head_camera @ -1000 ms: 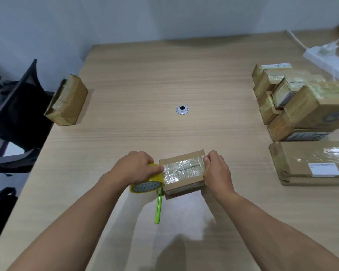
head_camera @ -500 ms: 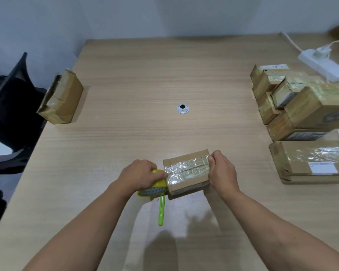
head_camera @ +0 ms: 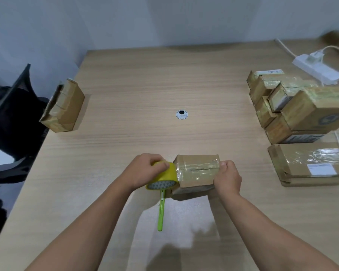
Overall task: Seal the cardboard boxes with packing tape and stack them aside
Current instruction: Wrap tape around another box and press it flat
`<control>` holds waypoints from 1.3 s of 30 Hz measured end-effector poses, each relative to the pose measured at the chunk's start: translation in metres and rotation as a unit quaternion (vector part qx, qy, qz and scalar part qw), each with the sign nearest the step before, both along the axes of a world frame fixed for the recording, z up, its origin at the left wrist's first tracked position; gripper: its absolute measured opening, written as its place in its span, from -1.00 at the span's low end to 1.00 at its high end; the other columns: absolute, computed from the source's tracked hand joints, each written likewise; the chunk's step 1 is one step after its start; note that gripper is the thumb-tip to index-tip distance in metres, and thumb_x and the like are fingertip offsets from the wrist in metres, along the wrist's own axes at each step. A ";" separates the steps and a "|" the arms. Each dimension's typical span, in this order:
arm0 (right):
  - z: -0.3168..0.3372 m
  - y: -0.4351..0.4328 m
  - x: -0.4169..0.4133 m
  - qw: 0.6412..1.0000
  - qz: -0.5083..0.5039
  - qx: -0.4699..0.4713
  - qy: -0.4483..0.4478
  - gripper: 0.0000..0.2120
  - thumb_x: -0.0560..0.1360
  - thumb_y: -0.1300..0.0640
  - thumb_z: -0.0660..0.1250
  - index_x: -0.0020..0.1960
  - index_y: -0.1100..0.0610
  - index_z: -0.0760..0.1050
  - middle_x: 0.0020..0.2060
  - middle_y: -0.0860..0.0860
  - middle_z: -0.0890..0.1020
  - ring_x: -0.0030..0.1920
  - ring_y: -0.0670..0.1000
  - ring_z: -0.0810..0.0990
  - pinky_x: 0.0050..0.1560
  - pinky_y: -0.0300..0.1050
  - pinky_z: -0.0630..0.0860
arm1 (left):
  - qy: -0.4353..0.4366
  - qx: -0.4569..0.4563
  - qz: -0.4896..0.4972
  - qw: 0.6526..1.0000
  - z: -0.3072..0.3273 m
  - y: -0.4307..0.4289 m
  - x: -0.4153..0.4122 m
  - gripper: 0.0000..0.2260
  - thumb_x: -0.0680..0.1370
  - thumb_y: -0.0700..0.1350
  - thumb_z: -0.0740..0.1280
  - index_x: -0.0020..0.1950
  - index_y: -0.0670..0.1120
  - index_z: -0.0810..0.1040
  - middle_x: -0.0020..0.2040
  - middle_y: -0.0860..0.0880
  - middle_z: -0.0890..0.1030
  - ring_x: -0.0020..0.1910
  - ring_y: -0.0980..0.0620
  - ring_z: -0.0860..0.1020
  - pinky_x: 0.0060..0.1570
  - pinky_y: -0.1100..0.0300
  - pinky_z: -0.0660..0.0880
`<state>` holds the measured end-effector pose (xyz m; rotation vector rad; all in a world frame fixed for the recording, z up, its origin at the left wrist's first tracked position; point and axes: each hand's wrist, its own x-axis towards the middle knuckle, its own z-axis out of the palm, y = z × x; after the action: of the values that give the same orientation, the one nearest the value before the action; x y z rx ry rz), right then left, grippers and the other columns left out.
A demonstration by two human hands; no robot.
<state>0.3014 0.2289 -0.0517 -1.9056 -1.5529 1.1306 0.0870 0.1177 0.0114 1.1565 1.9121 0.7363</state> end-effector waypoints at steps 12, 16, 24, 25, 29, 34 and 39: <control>-0.030 -0.003 0.013 0.991 0.045 -0.123 -0.027 -0.73 0.69 0.16 0.06 0.08 0.22 0.51 0.07 0.22 0.55 -0.11 0.14 0.43 -0.17 -0.06 0.29 | -0.167 0.091 0.022 0.981 0.031 0.022 0.039 -0.72 0.33 0.20 0.42 -0.25 -0.01 0.59 -0.33 0.06 0.49 -0.31 0.11 0.47 -0.30 0.31 0.38; -0.008 0.010 0.023 0.996 0.075 -0.053 0.017 -0.71 0.65 0.11 0.22 0.34 0.09 0.49 0.24 0.14 0.43 0.18 0.13 0.52 0.09 -0.19 0.35 | -0.162 0.083 0.015 0.983 0.028 0.038 0.063 -0.61 0.32 0.22 0.44 -0.18 -0.10 0.59 -0.30 0.02 0.53 -0.28 0.07 0.49 -0.23 0.22 0.43; 0.014 0.020 0.042 0.945 0.193 -0.092 0.246 -0.69 0.68 0.13 0.19 0.28 -0.22 0.52 0.28 -0.14 0.47 0.16 -0.39 0.45 0.01 -0.59 0.39 | -0.150 0.070 0.012 0.986 0.021 0.055 0.095 -0.64 0.31 0.25 0.43 -0.15 -0.03 0.60 -0.30 0.05 0.54 -0.29 0.07 0.50 -0.19 0.13 0.43; 0.012 0.017 0.043 0.943 0.192 -0.105 0.251 -0.70 0.67 0.11 0.22 0.25 -0.24 0.55 0.32 -0.14 0.49 0.21 -0.32 0.49 0.13 -0.47 0.46 | -0.146 0.064 0.006 0.987 0.021 0.055 0.098 -0.64 0.32 0.27 0.42 -0.15 -0.01 0.60 -0.30 0.05 0.54 -0.29 0.08 0.50 -0.18 0.13 0.43; 0.010 0.013 0.049 0.938 0.226 -0.088 0.246 -0.62 0.49 0.21 0.36 0.28 -0.02 0.59 0.14 -0.05 0.66 0.14 -0.11 0.64 0.01 -0.29 0.56 | -0.144 0.051 -0.002 0.988 0.018 0.058 0.102 -0.60 0.37 0.30 0.38 -0.18 -0.04 0.57 -0.31 0.03 0.51 -0.30 0.06 0.47 -0.18 0.10 0.39; 0.024 0.017 0.048 0.948 0.250 -0.053 0.191 -0.50 0.47 0.51 0.24 0.17 -0.02 0.55 -0.15 -0.19 0.59 -0.27 -0.41 0.55 -0.34 -0.50 0.40 | -0.124 0.044 -0.018 0.991 0.020 0.061 0.096 -0.66 0.34 0.28 0.40 -0.26 0.01 0.55 -0.35 0.05 0.49 -0.33 0.07 0.47 -0.22 0.13 0.39; 0.025 0.019 0.047 0.953 0.279 -0.027 0.117 -0.44 0.44 0.47 0.22 0.18 -0.14 0.51 -0.18 -0.21 0.53 -0.23 -0.29 0.46 -0.37 -0.49 0.38 | -0.084 0.016 -0.068 0.994 0.029 0.071 0.088 -0.58 0.34 0.25 0.42 -0.29 -0.12 0.49 -0.39 0.05 0.42 -0.38 0.08 0.40 -0.30 0.18 0.31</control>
<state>0.3488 0.2480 -0.0263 -1.3210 -1.9925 1.5736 0.1750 0.1888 0.0408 1.1926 1.6713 0.7677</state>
